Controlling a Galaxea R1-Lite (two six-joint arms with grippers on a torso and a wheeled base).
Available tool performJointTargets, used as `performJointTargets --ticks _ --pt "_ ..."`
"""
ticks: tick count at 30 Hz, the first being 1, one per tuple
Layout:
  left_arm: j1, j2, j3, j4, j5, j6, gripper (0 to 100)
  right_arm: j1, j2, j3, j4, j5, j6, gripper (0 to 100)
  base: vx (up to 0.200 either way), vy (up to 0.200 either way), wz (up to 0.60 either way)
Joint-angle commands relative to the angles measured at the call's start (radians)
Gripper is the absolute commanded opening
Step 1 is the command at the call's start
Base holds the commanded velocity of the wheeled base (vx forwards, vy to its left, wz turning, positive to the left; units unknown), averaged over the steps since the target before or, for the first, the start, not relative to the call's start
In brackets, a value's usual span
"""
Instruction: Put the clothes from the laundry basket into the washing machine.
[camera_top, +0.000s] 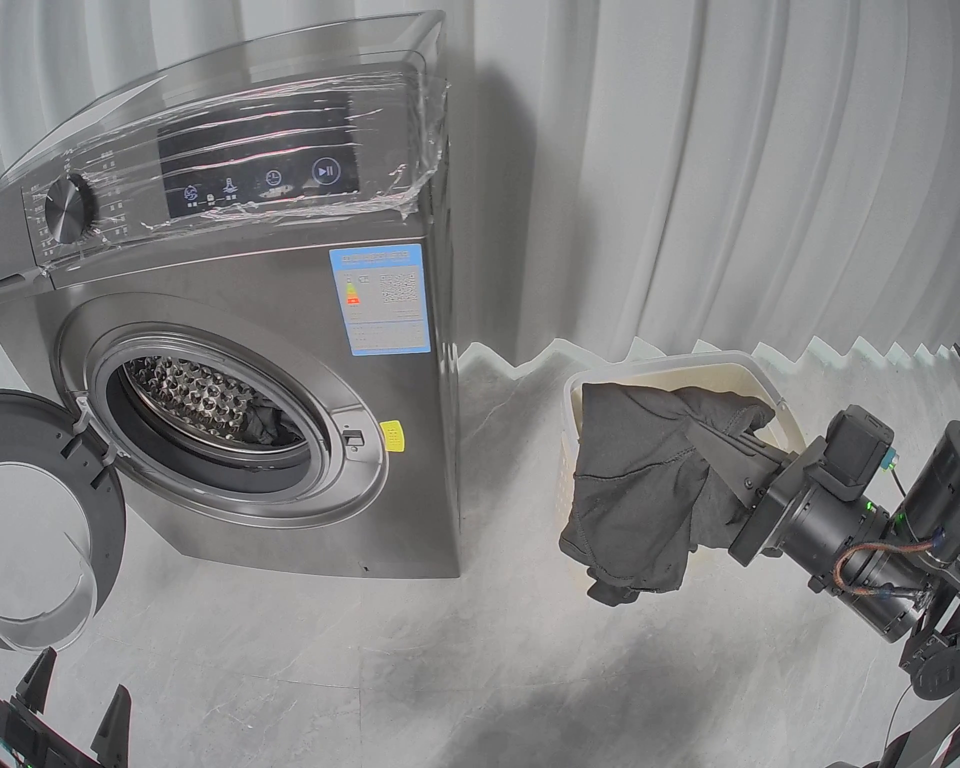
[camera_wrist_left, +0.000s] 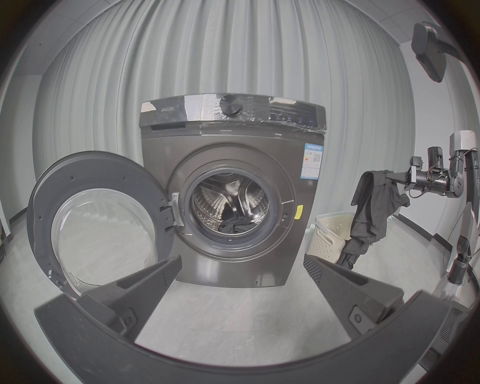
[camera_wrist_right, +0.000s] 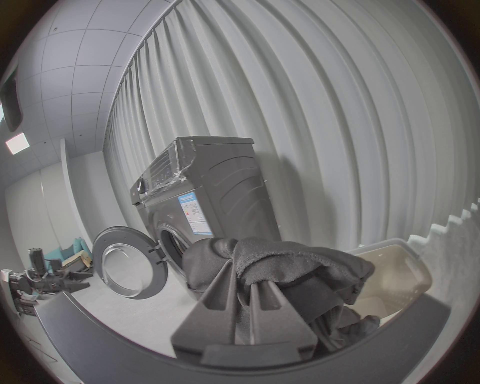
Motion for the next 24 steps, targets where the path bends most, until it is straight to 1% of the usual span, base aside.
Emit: performJointTargets --ticks 1,14,19,24 --pt "0.001 -0.016 0.014 -0.001 0.000 0.001 100 0.008 0.001 0.000 0.000 0.000 0.004 0 0.000 0.200 0.00" --pt "0.001 -0.016 0.014 -0.001 0.000 0.001 100 0.016 0.019 -0.003 -0.016 0.001 0.007 0 0.000 0.200 0.00" --pt "-0.001 -0.016 0.014 -0.001 0.000 0.001 100 0.016 0.019 0.000 -0.016 0.001 0.007 0 0.000 0.000 0.00" --pt "0.001 -0.016 0.014 -0.001 0.000 0.001 100 0.016 0.019 0.001 -0.016 0.001 0.008 0 -0.200 0.000 0.00"
